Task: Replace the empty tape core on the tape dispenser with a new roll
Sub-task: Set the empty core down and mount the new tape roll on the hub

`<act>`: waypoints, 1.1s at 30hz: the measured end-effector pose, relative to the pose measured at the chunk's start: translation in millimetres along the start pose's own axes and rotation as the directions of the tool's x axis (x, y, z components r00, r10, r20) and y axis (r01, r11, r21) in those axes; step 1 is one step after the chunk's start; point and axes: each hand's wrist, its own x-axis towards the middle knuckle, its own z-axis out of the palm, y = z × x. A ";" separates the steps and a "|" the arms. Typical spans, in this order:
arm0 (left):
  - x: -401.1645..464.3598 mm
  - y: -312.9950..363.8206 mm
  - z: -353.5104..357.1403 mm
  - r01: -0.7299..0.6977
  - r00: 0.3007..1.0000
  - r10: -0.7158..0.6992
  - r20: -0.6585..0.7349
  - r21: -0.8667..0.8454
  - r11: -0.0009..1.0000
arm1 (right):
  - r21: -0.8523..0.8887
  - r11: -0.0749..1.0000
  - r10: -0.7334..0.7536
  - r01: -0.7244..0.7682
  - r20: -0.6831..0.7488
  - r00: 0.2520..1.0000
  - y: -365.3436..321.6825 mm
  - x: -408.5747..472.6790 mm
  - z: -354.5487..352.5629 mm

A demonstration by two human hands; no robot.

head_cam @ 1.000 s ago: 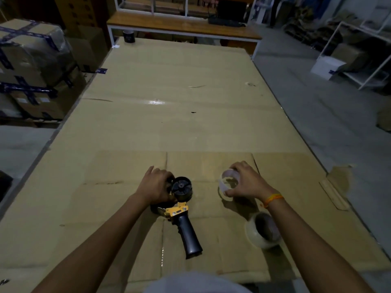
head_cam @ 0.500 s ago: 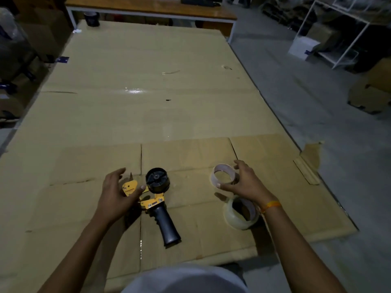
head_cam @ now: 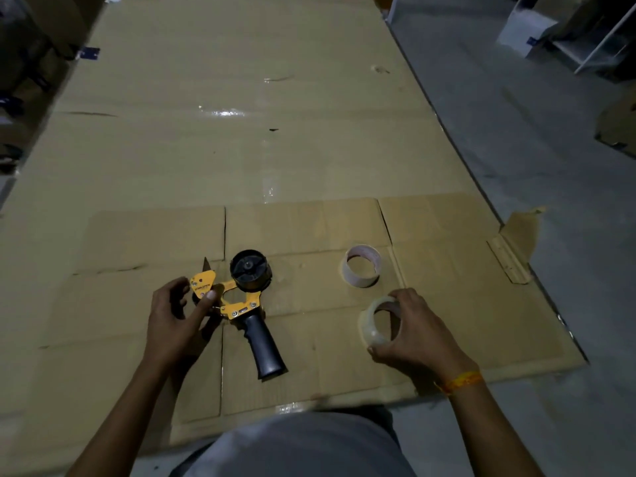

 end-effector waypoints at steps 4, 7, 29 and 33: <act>-4.6 4.8 5.5 -0.027 1.000 0.026 -0.005 -0.052 0.998 | -0.004 0.998 -0.064 0.064 -0.026 0.998 -3.4 6.5 -6.2; -8.2 4.5 7.9 -0.100 0.995 0.098 -0.035 -0.062 0.993 | 0.016 0.989 -0.144 0.144 -0.008 0.990 -11.9 17.0 -14.9; 5.2 -34.4 20.8 -0.262 0.937 0.320 -0.139 0.322 0.910 | -0.023 0.797 -0.602 0.603 0.043 0.797 -203.7 152.5 -1.7; 7.8 -38.6 20.5 -0.273 0.939 0.321 -0.120 0.305 0.912 | -0.043 0.817 -0.572 0.574 0.058 0.818 -214.9 155.5 9.1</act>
